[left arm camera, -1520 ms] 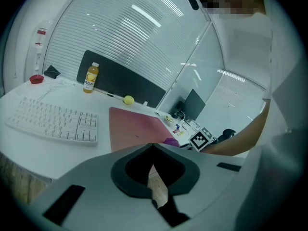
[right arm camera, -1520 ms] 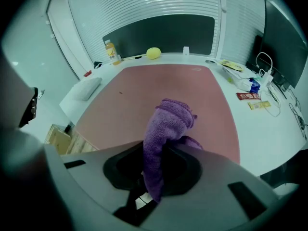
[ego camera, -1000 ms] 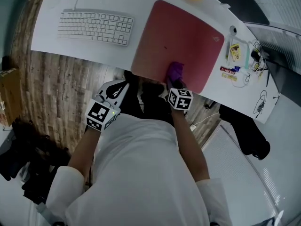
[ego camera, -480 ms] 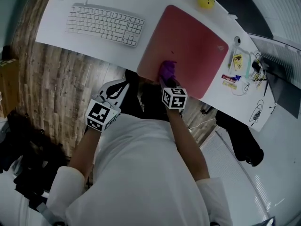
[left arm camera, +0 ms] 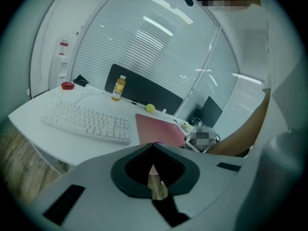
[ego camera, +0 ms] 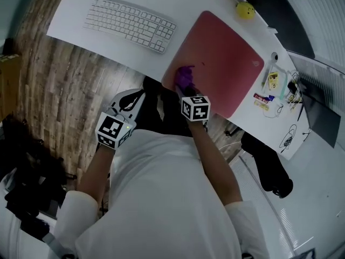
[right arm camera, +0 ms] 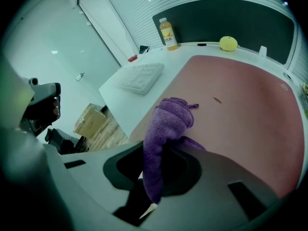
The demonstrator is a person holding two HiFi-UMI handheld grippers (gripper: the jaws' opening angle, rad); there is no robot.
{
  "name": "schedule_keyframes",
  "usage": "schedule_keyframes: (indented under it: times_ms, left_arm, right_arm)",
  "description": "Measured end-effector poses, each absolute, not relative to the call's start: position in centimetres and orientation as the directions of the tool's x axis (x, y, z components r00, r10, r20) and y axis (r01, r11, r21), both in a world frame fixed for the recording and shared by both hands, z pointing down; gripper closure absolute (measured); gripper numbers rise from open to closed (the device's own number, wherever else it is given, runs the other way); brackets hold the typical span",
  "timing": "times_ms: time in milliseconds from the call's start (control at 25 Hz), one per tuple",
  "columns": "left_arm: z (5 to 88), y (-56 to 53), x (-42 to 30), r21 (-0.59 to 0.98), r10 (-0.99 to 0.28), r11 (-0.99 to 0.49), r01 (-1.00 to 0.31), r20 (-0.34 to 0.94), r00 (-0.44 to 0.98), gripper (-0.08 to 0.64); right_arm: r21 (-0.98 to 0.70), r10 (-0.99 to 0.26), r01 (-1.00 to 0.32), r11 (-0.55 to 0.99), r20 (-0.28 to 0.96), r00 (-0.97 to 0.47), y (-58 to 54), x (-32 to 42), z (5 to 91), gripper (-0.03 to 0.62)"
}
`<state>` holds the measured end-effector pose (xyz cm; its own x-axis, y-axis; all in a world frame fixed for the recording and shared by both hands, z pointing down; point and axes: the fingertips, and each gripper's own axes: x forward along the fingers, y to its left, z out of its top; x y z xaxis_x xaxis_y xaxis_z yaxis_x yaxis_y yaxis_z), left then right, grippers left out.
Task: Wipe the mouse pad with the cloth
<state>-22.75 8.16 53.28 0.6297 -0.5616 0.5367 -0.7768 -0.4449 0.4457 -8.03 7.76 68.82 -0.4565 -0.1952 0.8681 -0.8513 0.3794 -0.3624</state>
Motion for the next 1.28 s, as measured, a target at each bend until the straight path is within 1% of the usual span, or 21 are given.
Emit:
schedule_keyframes:
  times_ms: [280, 480, 720, 920, 1040, 1280]
  left_arm:
    - [53.0, 9.2, -24.3, 0.44, -0.617, -0.355, -0.825, 0.553, 0.56, 0.543]
    - [51.8, 9.6, -25.0, 0.464, -0.675, -0.255, -0.848, 0.542, 0.5, 0.543]
    - [50.1, 9.7, -24.7, 0.436, -0.712, -0.21, -0.875, 0.545, 0.443, 0.543]
    - [48.1, 9.9, -23.7, 0.451, -0.729, -0.196, -0.871, 0.527, 0.437, 0.543]
    - [47.1, 9.7, -23.5, 0.428, -0.74, -0.191, -0.883, 0.528, 0.416, 0.543]
    - [46.1, 9.3, -22.3, 0.413, -0.737, -0.187, -0.891, 0.541, 0.406, 0.543]
  right_arm:
    - [-0.405, -0.134, -0.797, 0.449, 0.851, -0.508, 7.6, -10.8, 69.0, 0.507]
    - [-0.438, -0.083, -0.746, 0.502, 0.834, -0.546, 7.7, -12.3, 69.0, 0.508]
    - [-0.521, -0.027, -0.676, 0.521, 0.782, -0.623, 7.5, -14.5, 67.7, 0.506]
    - [-0.568, -0.026, -0.63, 0.53, 0.732, -0.681, 6.7, -15.2, 65.5, 0.507]
    - [-0.594, -0.033, -0.607, 0.529, 0.7, -0.713, 5.7, -15.1, 64.8, 0.506]
    - [-0.624, -0.079, -0.643, 0.444, 0.687, -0.722, 3.4, -12.9, 66.2, 0.506]
